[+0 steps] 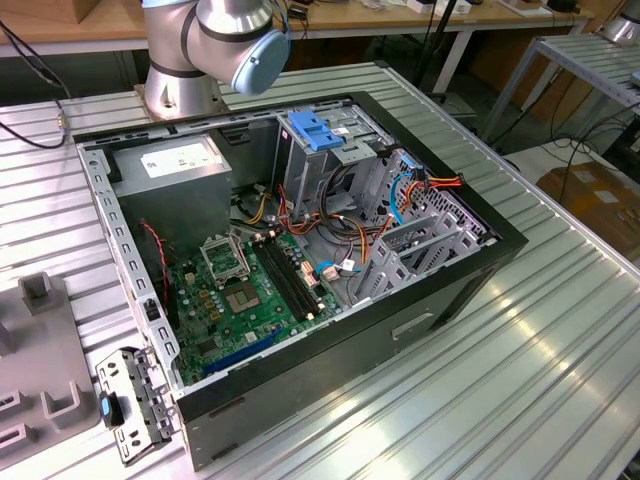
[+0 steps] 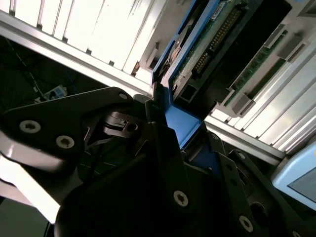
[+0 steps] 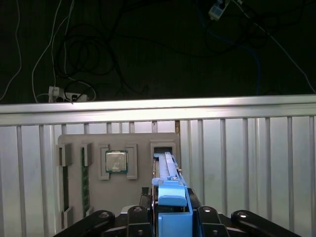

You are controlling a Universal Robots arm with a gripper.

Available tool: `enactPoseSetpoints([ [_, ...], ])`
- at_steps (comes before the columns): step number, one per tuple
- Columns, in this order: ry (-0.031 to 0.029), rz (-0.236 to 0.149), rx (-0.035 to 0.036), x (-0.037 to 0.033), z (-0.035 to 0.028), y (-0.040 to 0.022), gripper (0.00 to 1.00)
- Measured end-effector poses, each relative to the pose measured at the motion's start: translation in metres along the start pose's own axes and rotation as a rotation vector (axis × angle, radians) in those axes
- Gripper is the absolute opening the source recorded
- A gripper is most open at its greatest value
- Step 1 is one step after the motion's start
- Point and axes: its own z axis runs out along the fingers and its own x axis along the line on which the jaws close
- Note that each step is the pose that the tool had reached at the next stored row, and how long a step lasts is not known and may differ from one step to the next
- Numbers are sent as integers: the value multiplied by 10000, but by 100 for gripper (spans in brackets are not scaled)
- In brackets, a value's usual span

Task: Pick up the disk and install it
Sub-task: 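Pick up the disk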

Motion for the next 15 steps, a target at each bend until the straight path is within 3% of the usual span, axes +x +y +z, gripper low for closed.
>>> enactPoseSetpoints([
  [15,1,0,-3,3,-154,-2,37],
])
